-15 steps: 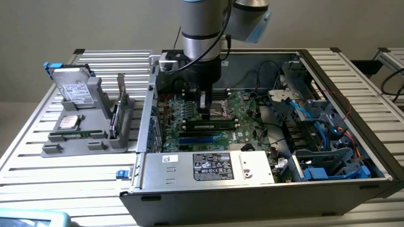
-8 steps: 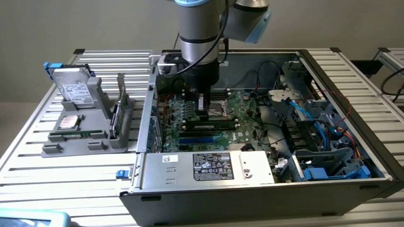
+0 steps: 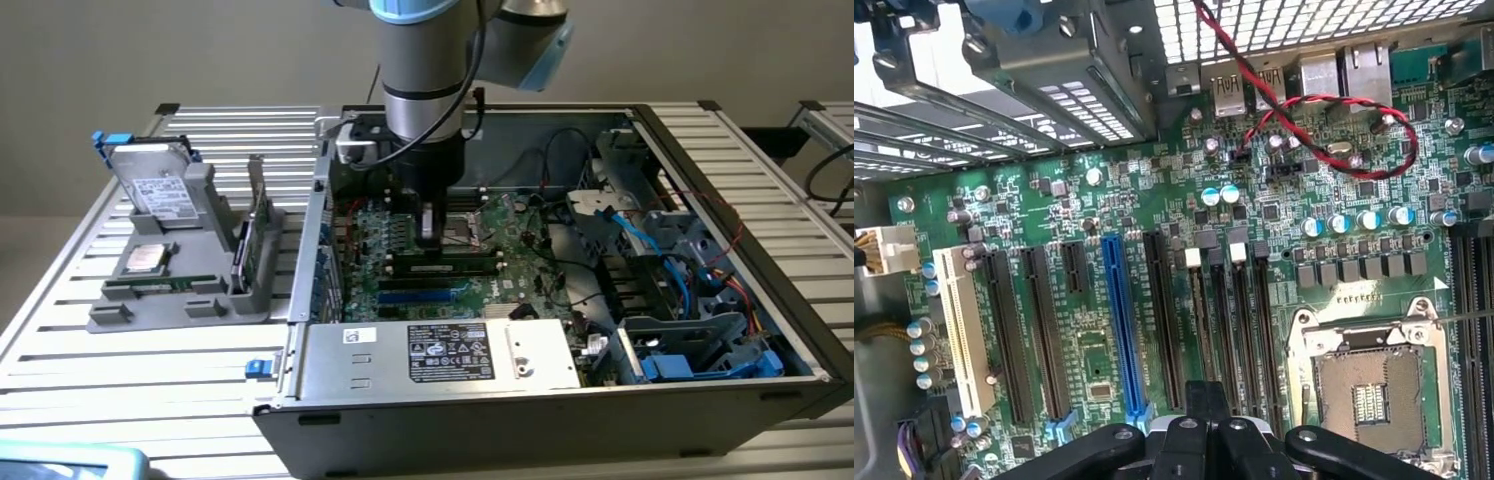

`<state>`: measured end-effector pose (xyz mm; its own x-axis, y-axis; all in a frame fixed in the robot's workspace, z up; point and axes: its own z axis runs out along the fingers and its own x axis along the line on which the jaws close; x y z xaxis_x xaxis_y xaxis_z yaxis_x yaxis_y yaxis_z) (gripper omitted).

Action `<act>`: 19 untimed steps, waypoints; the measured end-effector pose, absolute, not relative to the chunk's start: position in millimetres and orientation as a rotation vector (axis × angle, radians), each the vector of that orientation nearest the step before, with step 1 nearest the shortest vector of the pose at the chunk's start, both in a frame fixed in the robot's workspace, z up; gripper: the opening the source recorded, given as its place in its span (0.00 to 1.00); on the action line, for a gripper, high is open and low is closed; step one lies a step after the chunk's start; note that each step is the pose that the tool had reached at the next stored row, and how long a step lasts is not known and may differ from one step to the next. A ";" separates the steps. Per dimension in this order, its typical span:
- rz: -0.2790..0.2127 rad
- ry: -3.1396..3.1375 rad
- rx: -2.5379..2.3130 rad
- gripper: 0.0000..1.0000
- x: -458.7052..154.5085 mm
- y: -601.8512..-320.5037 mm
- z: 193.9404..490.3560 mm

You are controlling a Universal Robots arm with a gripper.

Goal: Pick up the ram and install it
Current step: 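Press down the ram until it locks into place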

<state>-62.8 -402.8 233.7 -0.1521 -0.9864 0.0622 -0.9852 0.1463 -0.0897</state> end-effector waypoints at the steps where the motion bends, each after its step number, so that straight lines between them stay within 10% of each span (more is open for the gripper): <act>1: -0.170 2.369 -2.039 0.11 -62.8 -402.8 233.0; 19: -0.180 2.360 -2.033 0.11 -62.4 -402.6 226.1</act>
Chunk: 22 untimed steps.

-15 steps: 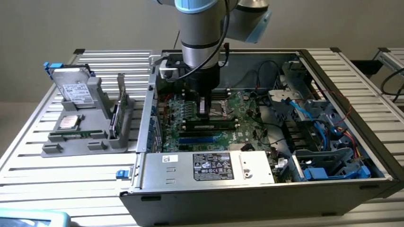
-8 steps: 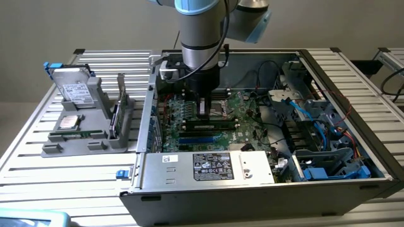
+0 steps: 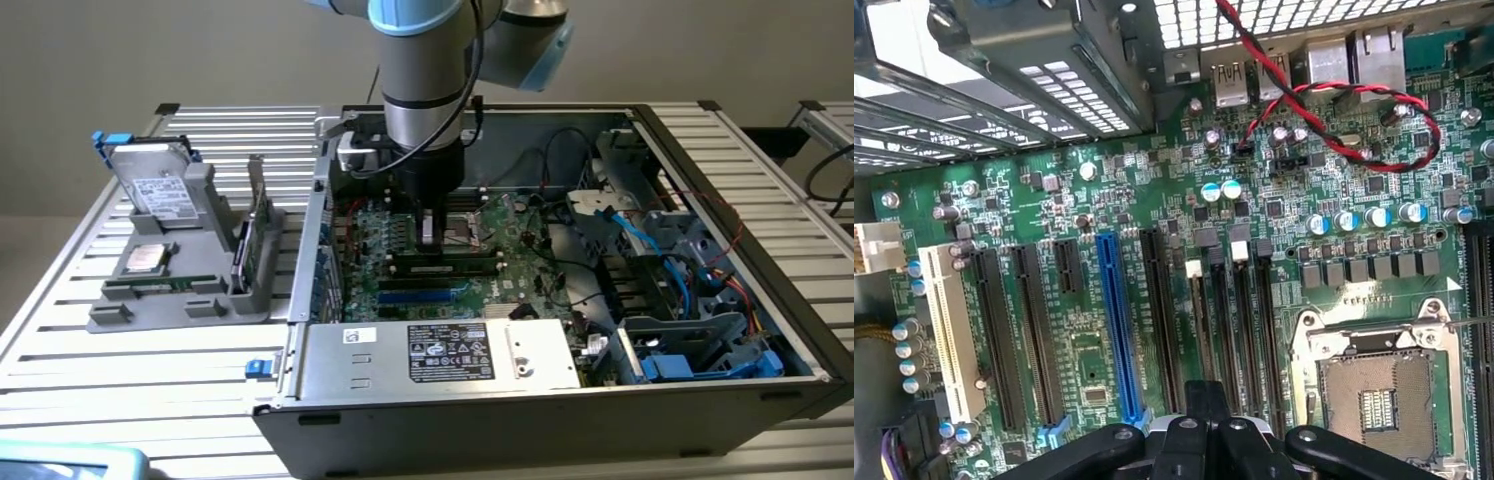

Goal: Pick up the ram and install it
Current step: 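Press down the ram until it locks into place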

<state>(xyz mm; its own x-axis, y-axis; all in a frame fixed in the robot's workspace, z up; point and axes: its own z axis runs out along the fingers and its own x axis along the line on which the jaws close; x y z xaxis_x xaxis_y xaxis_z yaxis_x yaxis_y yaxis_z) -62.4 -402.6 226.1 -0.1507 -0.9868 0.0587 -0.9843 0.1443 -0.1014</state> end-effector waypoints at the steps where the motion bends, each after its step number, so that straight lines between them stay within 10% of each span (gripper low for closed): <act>1: -0.180 2.361 -2.033 0.11 -62.5 -402.6 230.5; 22: -0.168 2.370 -2.044 0.11 -38.0 -402.6 298.1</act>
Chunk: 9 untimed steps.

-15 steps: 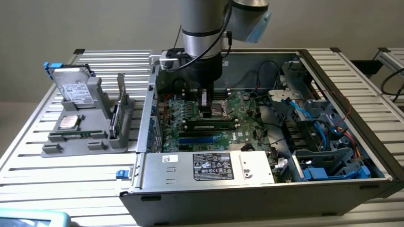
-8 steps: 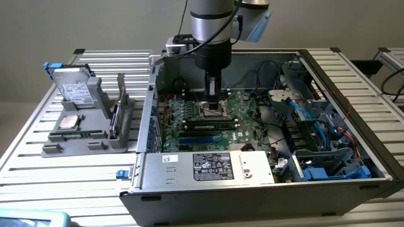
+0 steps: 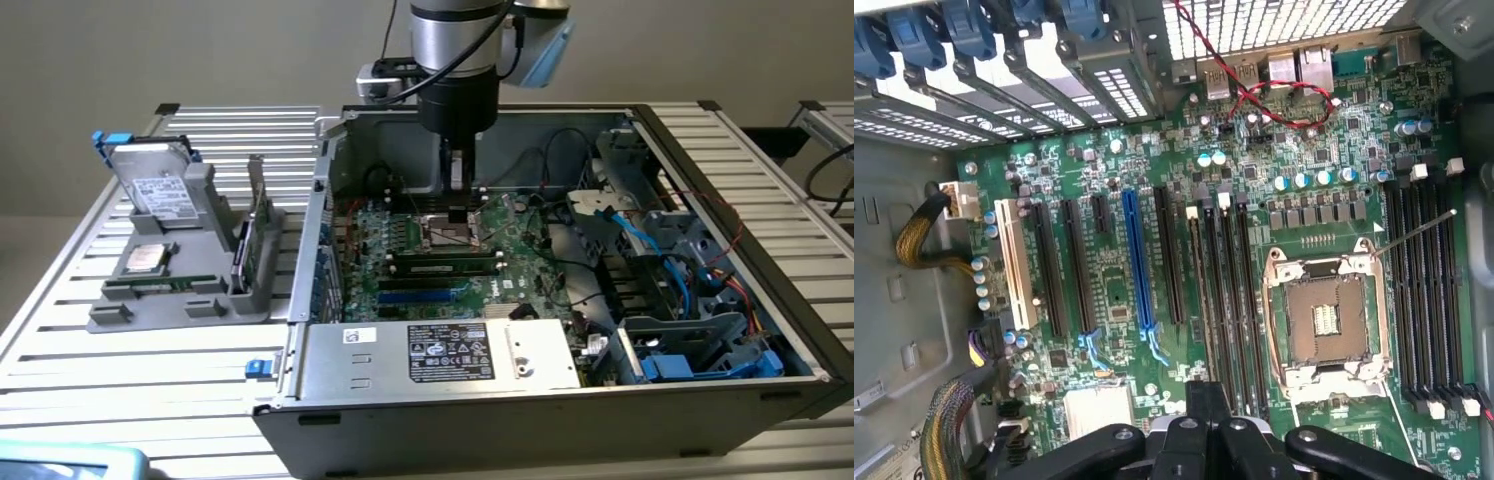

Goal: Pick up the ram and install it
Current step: 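Press down the ram until it locks into place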

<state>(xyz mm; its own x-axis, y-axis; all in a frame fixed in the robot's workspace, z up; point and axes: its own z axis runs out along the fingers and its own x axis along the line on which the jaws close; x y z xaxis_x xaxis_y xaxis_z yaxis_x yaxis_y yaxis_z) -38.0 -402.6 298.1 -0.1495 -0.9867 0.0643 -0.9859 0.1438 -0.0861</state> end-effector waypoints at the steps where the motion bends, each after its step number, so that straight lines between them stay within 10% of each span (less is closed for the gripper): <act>1: -0.168 2.370 -2.044 0.11 -38.0 -402.6 298.1; 9: -0.168 2.370 -2.044 0.11 -38.0 -402.6 298.1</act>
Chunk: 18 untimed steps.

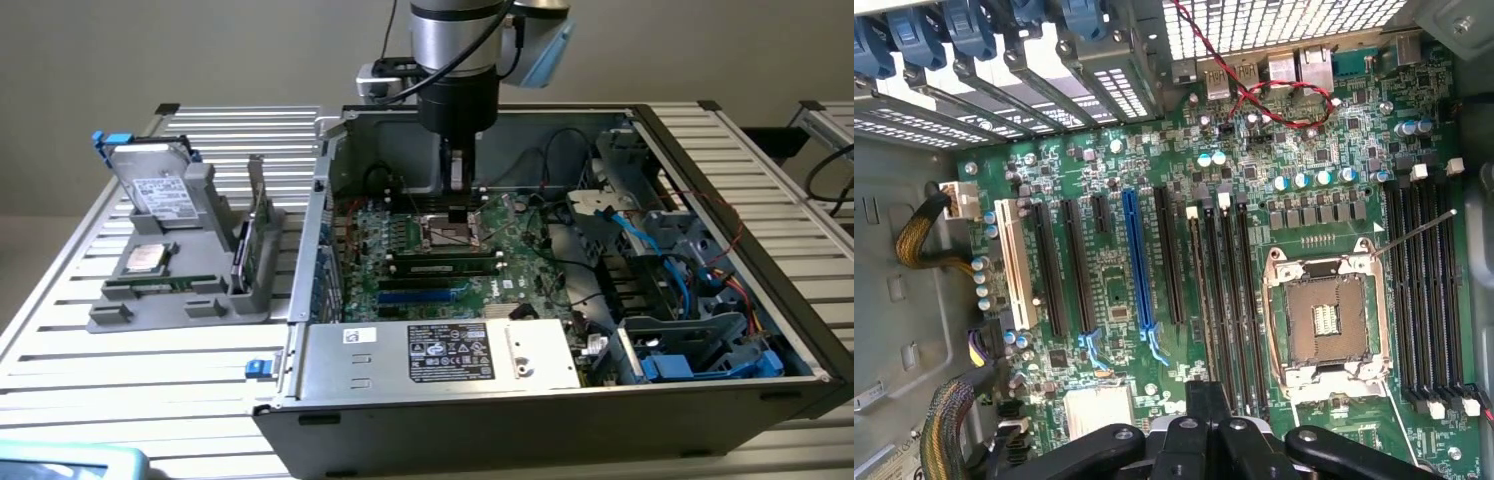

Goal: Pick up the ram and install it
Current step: 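Press down the ram until it locks into place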

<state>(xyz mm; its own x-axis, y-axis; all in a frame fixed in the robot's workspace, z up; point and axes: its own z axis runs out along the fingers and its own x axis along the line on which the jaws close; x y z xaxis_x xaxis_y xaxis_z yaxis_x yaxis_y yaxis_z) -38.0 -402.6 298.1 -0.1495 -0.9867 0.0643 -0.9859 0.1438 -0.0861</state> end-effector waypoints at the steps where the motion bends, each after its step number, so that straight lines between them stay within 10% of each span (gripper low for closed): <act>1: -0.168 2.370 -2.044 0.11 -38.0 -402.6 298.1; 18: -0.164 2.469 -1.934 0.11 -36.8 -402.3 298.3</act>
